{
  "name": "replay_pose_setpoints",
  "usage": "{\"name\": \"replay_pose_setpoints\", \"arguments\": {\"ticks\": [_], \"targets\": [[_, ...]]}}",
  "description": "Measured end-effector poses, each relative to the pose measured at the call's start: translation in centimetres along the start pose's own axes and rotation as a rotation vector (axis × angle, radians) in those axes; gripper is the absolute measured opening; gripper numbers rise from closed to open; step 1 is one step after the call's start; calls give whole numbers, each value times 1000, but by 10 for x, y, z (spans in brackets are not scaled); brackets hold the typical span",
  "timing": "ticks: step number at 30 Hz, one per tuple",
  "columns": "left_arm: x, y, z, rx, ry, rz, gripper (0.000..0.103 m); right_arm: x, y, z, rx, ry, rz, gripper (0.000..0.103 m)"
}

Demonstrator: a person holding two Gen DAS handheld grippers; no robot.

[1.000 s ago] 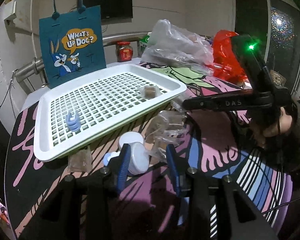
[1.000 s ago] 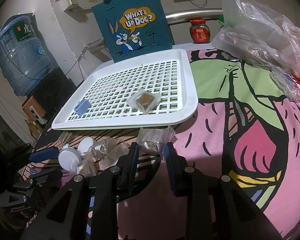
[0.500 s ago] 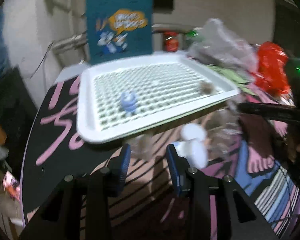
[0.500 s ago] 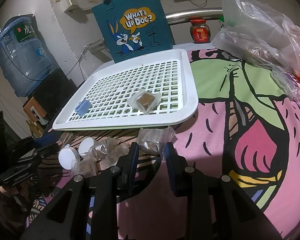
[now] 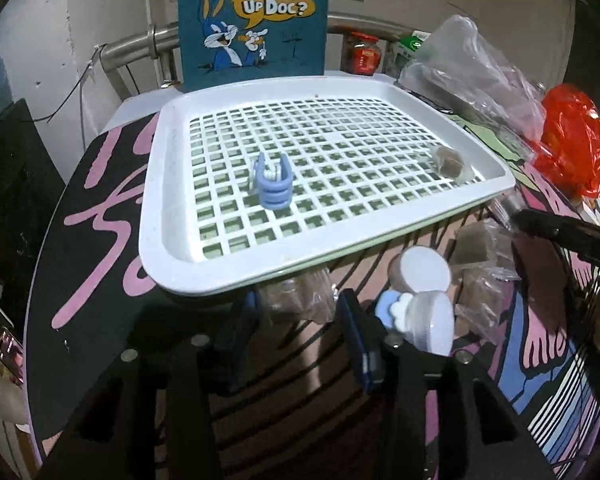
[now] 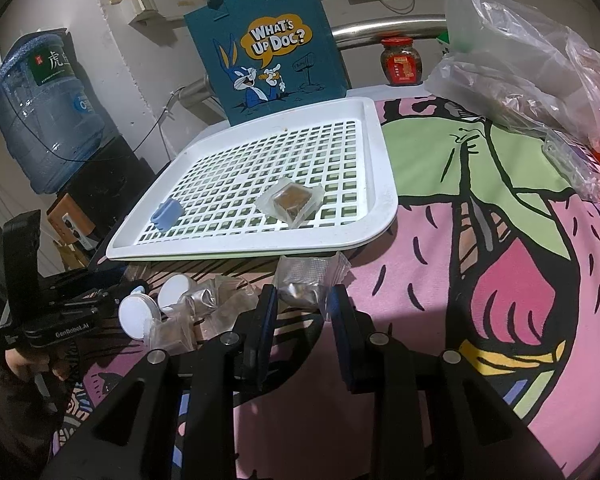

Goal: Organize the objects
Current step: 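Grasp a clear bag with a brown cube with the left tool while the right tool holds its bag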

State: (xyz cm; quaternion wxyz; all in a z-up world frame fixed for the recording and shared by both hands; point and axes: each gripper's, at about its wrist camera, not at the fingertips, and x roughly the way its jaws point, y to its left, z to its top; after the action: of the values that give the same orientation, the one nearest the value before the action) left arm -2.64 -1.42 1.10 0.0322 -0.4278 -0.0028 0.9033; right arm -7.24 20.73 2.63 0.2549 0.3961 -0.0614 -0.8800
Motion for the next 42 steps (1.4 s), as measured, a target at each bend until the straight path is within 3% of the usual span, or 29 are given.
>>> {"name": "replay_pose_setpoints", "arguments": {"ticks": [5,24,42], "targets": [[-7,1,-2,-19,-24,-5,30,-1,0,0,-5,-9,0,26],[-45,-9,-15,-3,-173,9,30,-23,10,-6,-50,-98,21,26],[-50,-11,-17,6,-202,9,30,-29,11,-6,-53,-135,14,26]]}}
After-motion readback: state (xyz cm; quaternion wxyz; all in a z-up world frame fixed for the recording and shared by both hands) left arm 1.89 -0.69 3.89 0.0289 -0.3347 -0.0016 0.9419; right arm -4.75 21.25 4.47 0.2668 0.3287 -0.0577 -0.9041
